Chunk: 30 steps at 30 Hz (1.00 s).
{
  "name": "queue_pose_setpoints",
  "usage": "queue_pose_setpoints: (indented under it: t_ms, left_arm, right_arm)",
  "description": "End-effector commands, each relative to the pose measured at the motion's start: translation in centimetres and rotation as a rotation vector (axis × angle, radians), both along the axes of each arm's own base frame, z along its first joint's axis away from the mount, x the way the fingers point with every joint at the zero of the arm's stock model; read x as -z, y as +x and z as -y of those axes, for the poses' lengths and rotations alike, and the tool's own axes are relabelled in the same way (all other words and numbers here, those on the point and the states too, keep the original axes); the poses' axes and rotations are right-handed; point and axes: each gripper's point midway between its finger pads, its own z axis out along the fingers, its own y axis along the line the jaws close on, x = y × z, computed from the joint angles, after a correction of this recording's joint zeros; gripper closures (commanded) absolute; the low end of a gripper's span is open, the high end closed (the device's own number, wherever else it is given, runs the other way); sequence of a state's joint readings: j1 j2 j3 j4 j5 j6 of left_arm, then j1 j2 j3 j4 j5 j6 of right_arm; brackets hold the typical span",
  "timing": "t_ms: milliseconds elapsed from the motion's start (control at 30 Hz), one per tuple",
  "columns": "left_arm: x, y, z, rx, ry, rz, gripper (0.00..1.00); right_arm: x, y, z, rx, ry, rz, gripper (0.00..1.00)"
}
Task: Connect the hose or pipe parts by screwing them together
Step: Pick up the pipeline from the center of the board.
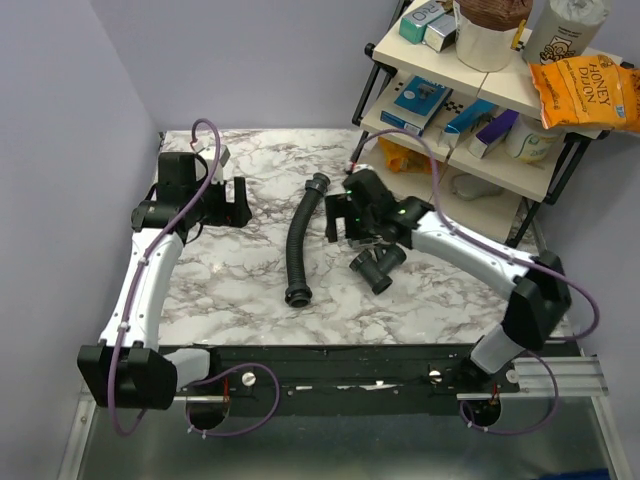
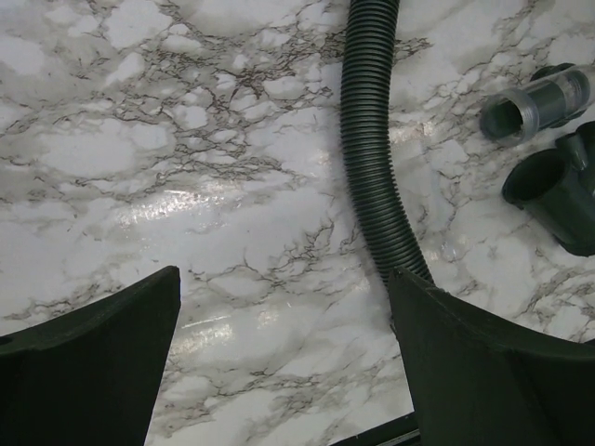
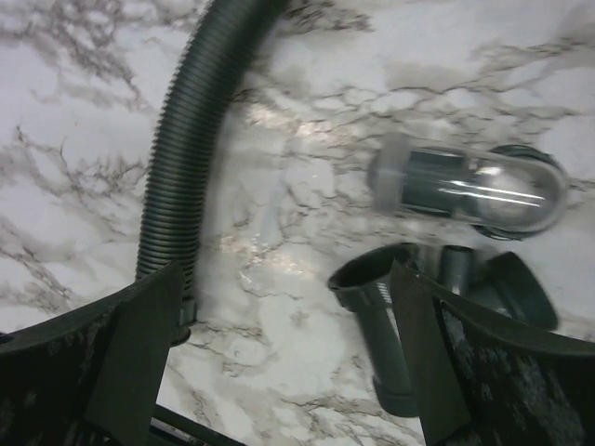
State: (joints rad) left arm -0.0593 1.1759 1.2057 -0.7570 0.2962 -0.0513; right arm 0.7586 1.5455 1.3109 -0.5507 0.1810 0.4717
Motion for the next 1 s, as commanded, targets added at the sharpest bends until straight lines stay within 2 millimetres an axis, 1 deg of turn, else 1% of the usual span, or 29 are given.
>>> queue_pose_setpoints:
  t_ms: [0, 33, 67, 100, 133, 167, 200, 300, 333, 400, 433, 500, 533, 567, 600, 633, 700, 733, 767, 800, 833, 867, 900, 967]
  left_arm:
    - [-0.1, 2.3, -1.5, -0.089, -0.032, -0.023, 0.01]
    - [0.0, 2.7, -2.3, -0.115, -0.037, -0.029, 0.01]
    - [0.2, 2.9, -2.9, -0.133, -0.045, -0.039, 0.01]
    - [0.4, 3.1, -3.1, -0.139, -0.049, -0.047, 0.01]
    - [0.5, 3.1, -3.3, -0.141, -0.049, -0.053, 0.01]
    - [0.6, 3.1, -3.6, -0.144, -0.053, -0.055, 0.01]
    - [0.7, 3.0, -3.7, -0.143, -0.055, -0.056, 0.01]
    - [0.5, 2.8, -3.9, -0.140, -0.057, -0.047, 0.01]
    - [0.6, 2.6, -4.0, -0.141, -0.059, -0.049, 0.01]
    - [0.7, 2.5, -4.2, -0.143, -0.065, -0.051, 0.01]
    - [0.8, 2.4, -4.2, -0.141, -0.065, -0.056, 0.01]
    - [1.1, 2.3, -4.4, -0.143, -0.063, -0.061, 0.01]
    - [1.2, 2.1, -4.4, -0.142, -0.062, -0.065, 0.01]
    - [1.2, 2.1, -4.4, -0.141, -0.059, -0.064, 0.01]
    - [1.2, 2.1, -4.5, -0.141, -0.057, -0.063, 0.01]
    - [1.4, 2.1, -4.7, -0.145, -0.052, -0.065, 0.01]
    - [1.4, 2.1, -4.7, -0.143, -0.048, -0.062, 0.01]
    - [1.5, 2.2, -4.8, -0.145, -0.046, -0.060, 0.01]
    - [1.4, 2.3, -4.9, -0.146, -0.042, -0.055, 0.01]
    - [1.4, 2.3, -5.0, -0.148, -0.042, -0.055, 0.01]
    - [1.4, 2.4, -4.9, -0.146, -0.044, -0.052, 0.01]
    - [1.3, 2.4, -4.8, -0.145, -0.049, -0.052, 0.01]
    - [1.3, 2.5, -4.8, -0.146, -0.048, -0.049, 0.01]
    - [1.2, 2.6, -4.8, -0.145, -0.050, -0.044, 0.01]
  right_arm:
    - [3.3, -0.8, -6.5, -0.111, -0.057, -0.036, 0.00]
    - [3.0, -1.0, -8.4, -0.138, -0.052, -0.028, 0.00]
    - [3.4, -1.1, -9.2, -0.146, -0.062, -0.036, 0.00]
    - [5.3, -0.9, -9.9, -0.148, -0.092, -0.062, 0.00]
    - [5.6, -1.0, -10.7, -0.153, -0.091, -0.067, 0.00]
    - [5.1, -0.4, -11.5, -0.152, -0.074, -0.056, 0.00]
    - [6.6, -0.3, -11.9, -0.153, -0.091, -0.074, 0.00]
    - [7.0, 0.6, -13.3, -0.157, -0.082, -0.066, 0.00]
    - [8.1, 0.7, -13.5, -0.161, -0.096, -0.083, 0.00]
    - [8.4, 1.0, -14.4, -0.181, -0.085, -0.088, 0.01]
    - [9.6, 0.9, -14.7, -0.186, -0.098, -0.105, 0.01]
    - [10.2, 1.1, -15.3, -0.189, -0.098, -0.114, 0.02]
    - [10.8, 1.1, -15.3, -0.187, -0.100, -0.124, 0.02]
    - [11.8, 0.9, -15.4, -0.189, -0.110, -0.142, 0.03]
    - [12.2, 0.8, -15.3, -0.189, -0.115, -0.152, 0.04]
    - [12.9, 0.4, -15.1, -0.189, -0.125, -0.168, 0.05]
    - [13.4, -0.2, -14.6, -0.186, -0.131, -0.193, 0.08]
    - [14.1, -0.8, -13.8, -0.184, -0.147, -0.214, 0.09]
    - [14.3, -1.3, -13.6, -0.181, -0.148, -0.223, 0.09]
    - [13.6, -1.8, -13.5, -0.188, -0.133, -0.221, 0.09]
    - [13.6, -2.2, -13.2, -0.193, -0.132, -0.225, 0.10]
    - [14.3, -3.1, -12.5, -0.197, -0.147, -0.240, 0.10]
    - [13.3, -3.5, -12.5, -0.206, -0.133, -0.232, 0.10]
    - [13.6, -4.8, -11.5, -0.216, -0.149, -0.249, 0.11]
